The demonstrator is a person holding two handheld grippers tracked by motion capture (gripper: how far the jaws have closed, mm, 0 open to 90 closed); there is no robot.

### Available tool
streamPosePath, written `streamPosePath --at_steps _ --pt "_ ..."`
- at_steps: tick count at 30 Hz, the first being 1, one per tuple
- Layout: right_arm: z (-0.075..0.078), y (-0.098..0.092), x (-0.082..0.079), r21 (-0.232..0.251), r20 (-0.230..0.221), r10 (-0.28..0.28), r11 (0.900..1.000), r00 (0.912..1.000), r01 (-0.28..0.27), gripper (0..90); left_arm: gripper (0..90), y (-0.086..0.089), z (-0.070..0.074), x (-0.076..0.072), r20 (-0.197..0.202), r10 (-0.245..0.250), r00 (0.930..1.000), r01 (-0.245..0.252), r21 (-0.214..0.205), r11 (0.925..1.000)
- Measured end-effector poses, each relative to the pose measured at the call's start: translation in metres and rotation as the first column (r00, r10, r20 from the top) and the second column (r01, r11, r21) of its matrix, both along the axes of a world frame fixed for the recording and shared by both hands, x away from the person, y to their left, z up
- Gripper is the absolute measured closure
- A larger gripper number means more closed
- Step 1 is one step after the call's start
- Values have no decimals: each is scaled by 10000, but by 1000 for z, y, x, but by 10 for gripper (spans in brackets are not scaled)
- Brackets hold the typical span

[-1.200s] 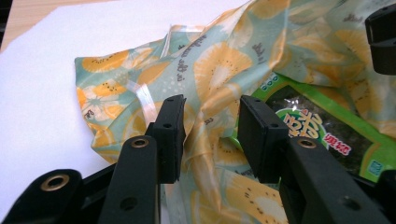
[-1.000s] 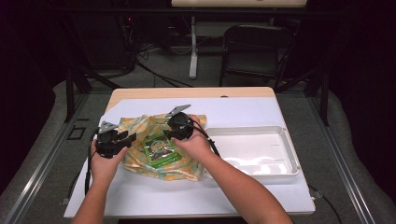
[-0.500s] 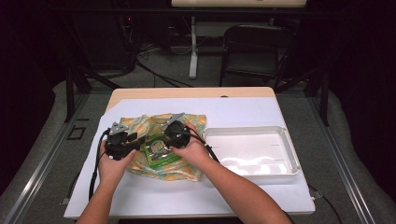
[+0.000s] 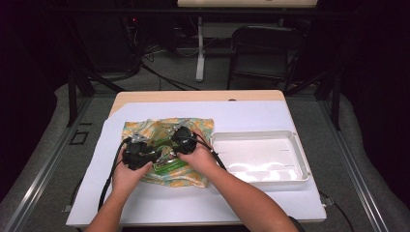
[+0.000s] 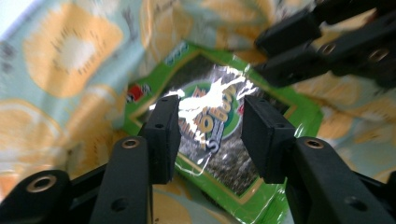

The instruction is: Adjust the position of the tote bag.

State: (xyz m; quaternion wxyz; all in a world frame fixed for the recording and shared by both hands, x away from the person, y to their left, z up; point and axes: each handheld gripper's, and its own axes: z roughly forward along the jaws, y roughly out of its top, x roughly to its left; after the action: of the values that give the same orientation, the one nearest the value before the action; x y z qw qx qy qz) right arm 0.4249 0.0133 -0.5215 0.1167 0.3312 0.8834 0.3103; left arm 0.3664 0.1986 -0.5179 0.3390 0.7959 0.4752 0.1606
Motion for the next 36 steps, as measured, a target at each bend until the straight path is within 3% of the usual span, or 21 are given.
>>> streamPosePath --at_steps 8,11,21,34,35,36 --pt "-4 -2 0 39 -163 -58 10000 9999 59 674 517 5 -9 1 -570 546 9969 -549 -31 9985" --pt "-4 -1 -1 350 -239 -120 9993 9996 128 653 492 4 -10 -1 -612 627 9962 -622 99 9980" --pt "-9 -1 -4 206 -670 -120 9997 9977 134 632 466 13 -18 -5 -1292 946 9871 -1006 -404 9941" --pt "-8 -1 -16 323 -1120 -164 9993 9936 201 740 467 18 -23 0 -1471 920 9848 -1025 -654 9926" --pt "-6 -1 -16 159 -1211 -89 9998 9926 109 750 468 18 -23 0 -1503 917 9844 -1027 -675 9924" --pt "-8 -1 -18 344 -1175 -143 9992 9930 184 760 471 18 -24 1 -1578 877 9836 -1004 -743 9922"
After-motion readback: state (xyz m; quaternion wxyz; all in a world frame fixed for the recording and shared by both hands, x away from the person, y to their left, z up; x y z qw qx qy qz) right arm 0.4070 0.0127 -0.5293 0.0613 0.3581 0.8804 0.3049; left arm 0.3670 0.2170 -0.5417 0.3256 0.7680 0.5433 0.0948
